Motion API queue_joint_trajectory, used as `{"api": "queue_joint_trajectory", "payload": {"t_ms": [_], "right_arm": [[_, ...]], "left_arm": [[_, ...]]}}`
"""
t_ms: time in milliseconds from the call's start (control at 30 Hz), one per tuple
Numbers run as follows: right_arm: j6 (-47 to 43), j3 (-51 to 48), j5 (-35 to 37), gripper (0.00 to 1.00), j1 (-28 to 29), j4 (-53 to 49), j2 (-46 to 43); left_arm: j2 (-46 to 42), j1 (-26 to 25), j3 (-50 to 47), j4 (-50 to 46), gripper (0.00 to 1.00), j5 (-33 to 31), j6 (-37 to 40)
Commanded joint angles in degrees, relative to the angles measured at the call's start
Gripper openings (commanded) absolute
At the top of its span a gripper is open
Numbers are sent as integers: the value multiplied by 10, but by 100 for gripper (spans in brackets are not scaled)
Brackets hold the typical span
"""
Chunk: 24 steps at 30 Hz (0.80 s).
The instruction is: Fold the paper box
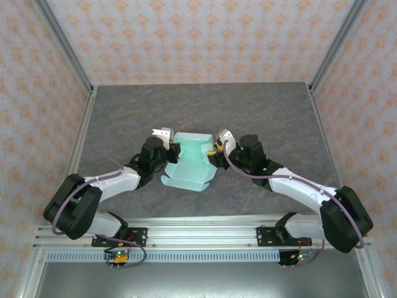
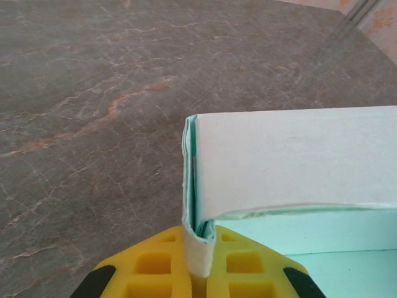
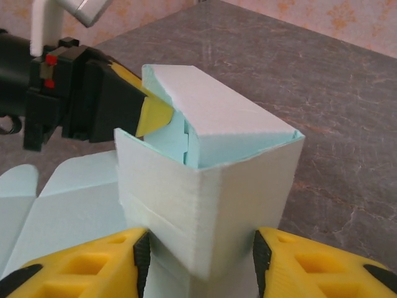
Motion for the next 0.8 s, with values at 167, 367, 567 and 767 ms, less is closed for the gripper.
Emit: {"api": "queue_joint_trajectory", "payload": {"t_ms": [167, 367, 567, 767], "right_arm": [[69, 64, 284, 41, 54, 16, 83], [81, 108, 443, 37, 101, 18, 146], [135, 163, 560, 36, 123, -9, 216], [159, 199, 728, 24, 128, -26, 262]], "left_arm": [[-14, -38, 20, -17, 5, -98, -19], [-4, -57, 33, -36, 5, -134, -53], [13, -79, 46, -41, 5, -155, -81], [17, -89, 57, -58, 5, -173, -100]]}}
